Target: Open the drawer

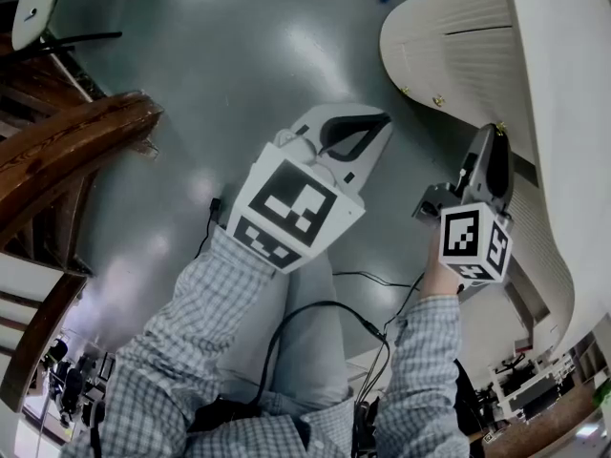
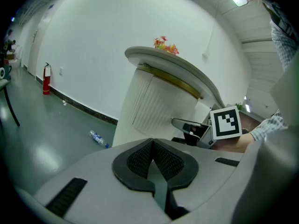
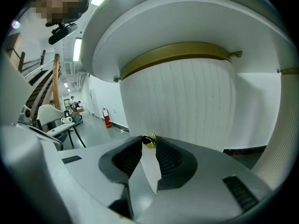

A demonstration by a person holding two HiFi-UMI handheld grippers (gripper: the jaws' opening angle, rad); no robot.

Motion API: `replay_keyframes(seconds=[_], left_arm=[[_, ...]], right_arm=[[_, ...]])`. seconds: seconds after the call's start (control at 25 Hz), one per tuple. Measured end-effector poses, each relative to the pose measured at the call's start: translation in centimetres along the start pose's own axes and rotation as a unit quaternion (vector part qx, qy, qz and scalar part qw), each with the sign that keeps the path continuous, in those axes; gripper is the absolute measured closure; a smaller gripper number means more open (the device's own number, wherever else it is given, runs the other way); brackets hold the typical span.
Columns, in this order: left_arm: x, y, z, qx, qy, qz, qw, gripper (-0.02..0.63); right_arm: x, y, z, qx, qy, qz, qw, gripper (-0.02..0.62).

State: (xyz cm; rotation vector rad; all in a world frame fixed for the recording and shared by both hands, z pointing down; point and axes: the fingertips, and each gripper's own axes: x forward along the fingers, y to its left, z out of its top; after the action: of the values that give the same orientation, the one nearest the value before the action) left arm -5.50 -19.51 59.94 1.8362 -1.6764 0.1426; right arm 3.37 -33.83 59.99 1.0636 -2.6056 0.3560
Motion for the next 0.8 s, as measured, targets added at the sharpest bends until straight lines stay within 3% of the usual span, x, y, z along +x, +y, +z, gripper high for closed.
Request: replay_keyframes(seconds=[0.8], left_arm=[[-2.4,-1.1,-0.1,0.017,-0.001,-0.013,0.9998,0.603]], right_arm=[[-0.3,0.0,-0.2,-0.006,0.017,-0.038,0.999,0.514]])
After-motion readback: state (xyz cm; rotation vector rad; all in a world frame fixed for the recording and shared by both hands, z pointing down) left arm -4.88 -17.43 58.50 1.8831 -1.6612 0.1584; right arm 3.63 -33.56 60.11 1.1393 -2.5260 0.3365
